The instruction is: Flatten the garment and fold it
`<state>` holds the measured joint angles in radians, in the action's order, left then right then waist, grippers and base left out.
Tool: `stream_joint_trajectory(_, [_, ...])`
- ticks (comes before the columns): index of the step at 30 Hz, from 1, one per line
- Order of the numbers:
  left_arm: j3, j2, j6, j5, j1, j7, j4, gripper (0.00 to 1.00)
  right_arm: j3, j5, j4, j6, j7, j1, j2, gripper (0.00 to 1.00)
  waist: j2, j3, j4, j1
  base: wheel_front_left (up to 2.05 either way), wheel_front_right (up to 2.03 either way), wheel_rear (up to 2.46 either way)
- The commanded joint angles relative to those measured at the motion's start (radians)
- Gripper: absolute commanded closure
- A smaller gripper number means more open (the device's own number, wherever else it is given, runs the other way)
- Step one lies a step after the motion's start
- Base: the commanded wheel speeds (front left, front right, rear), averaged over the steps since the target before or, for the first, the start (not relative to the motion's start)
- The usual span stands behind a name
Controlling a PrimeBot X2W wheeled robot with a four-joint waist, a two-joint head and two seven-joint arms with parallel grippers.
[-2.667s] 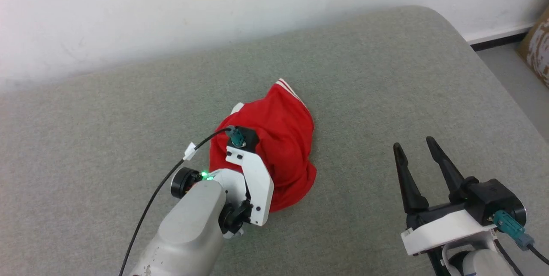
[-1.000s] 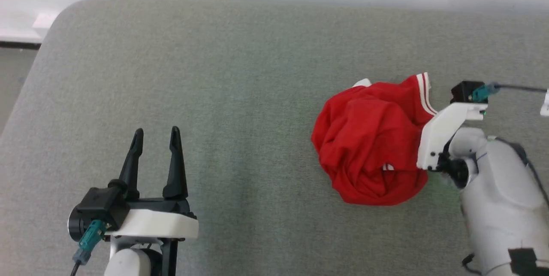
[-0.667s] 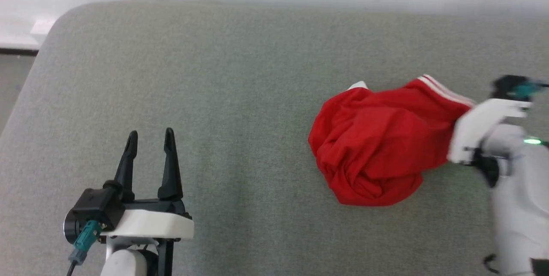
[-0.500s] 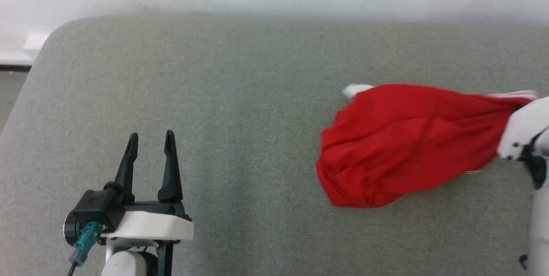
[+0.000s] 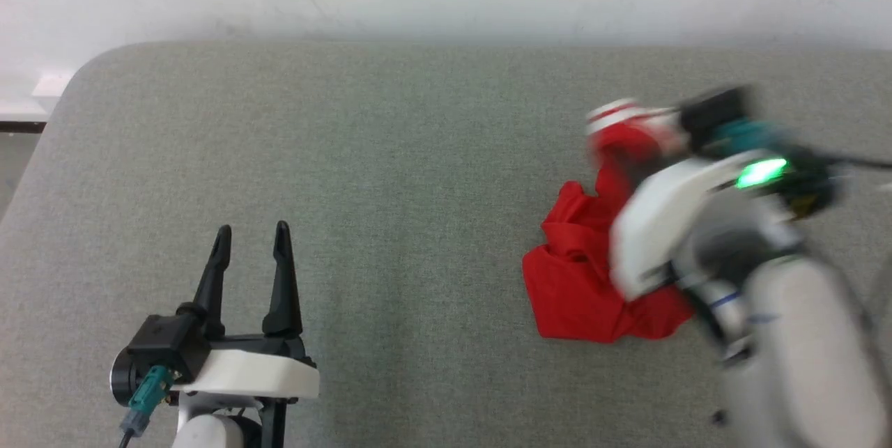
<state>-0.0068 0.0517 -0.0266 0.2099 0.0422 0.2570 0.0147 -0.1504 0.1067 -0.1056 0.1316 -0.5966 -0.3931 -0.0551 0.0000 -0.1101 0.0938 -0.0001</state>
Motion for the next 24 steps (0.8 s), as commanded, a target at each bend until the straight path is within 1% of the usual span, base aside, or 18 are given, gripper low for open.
stream_joint_trajectory(1, [-0.004, -0.001, -0.003, -0.001, 0.0, 0.005, 0.002, 0.0, -0.034, 0.014, 0.003, -0.001, 0.002, 0.013, 0.004, 1.0, 0.0, -0.009, 0.007, 0.0001, 0.0, 0.0, 0.0])
stream_joint_trajectory(4, [-0.017, -0.001, -0.002, 0.005, 0.009, 0.005, 0.007, 0.0, -0.193, 0.063, 0.069, -0.001, 0.0, 0.029, 0.005, 1.0, 0.0, -0.022, 0.023, 0.0001, 0.0, 0.0, 0.0])
stream_joint_trajectory(7, [-0.03, -0.001, -0.003, 0.011, 0.018, 0.005, 0.014, 0.0, -0.31, 0.109, 0.16, -0.001, 0.005, 0.044, 0.005, 1.0, 0.0, -0.031, 0.041, 0.0001, 0.0, 0.0, 0.0])
stream_joint_trajectory(8, [-0.034, -0.001, -0.003, 0.012, 0.019, 0.005, 0.016, 0.0, -0.346, 0.126, 0.187, -0.001, 0.009, 0.047, 0.005, 0.45, 0.0, -0.033, 0.045, 0.0001, 0.0, 0.0, 0.0])
stream_joint_trajectory(9, [-0.036, -0.001, -0.003, 0.013, 0.02, 0.005, 0.018, 0.0, -0.373, 0.145, 0.211, -0.001, 0.009, 0.051, 0.005, 0.0, 0.0, -0.034, 0.049, 0.0001, 0.0, 0.0, 0.0])
stream_joint_trajectory(12, [-0.039, -0.001, -0.002, 0.014, 0.021, 0.005, 0.021, 0.0, -0.427, 0.187, 0.255, -0.001, 0.023, 0.055, 0.005, 0.0, 0.0, -0.035, 0.054, 0.0001, 0.0, 0.0, 0.0])
stream_joint_trajectory(14, [-0.037, -0.001, 0.0, 0.012, 0.016, 0.005, 0.02, 0.0, -0.427, 0.198, 0.252, -0.001, 0.057, 0.055, 0.004, 0.0, 0.0, -0.032, 0.05, 0.0001, 0.0, 0.0, 0.0])
stream_joint_trajectory(16, [-0.034, -0.001, 0.001, 0.008, 0.009, 0.005, 0.021, 0.0, -0.404, 0.216, 0.223, -0.001, 0.117, 0.062, 0.004, 0.0, 0.0, -0.022, 0.042, 0.0001, 0.0, 0.0, 0.0])
stream_joint_trajectory(18, [-0.031, -0.001, -0.001, 0.003, 0.003, 0.005, 0.023, 0.0, -0.35, 0.221, 0.176, -0.001, 0.195, 0.078, 0.003, 0.0, 0.0, -0.012, 0.029, 0.0001, 0.0, 0.0, 0.0])
stream_joint_trajectory(20, [-0.031, -0.001, -0.007, -0.003, -0.003, 0.005, 0.024, 0.0, -0.275, 0.201, 0.128, -0.001, 0.278, 0.105, 0.003, 0.0, 0.0, -0.001, 0.012, 0.0001, 0.0, 0.0, 0.0])
stream_joint_trajectory(24, [-0.05, -0.001, -0.024, -0.013, -0.001, 0.005, 0.027, 0.0, -0.071, 0.117, 0.046, -0.001, 0.428, 0.191, 0.004, 0.0, 0.0, 0.016, -0.023, 0.0001, 0.0, 0.0, 0.0])
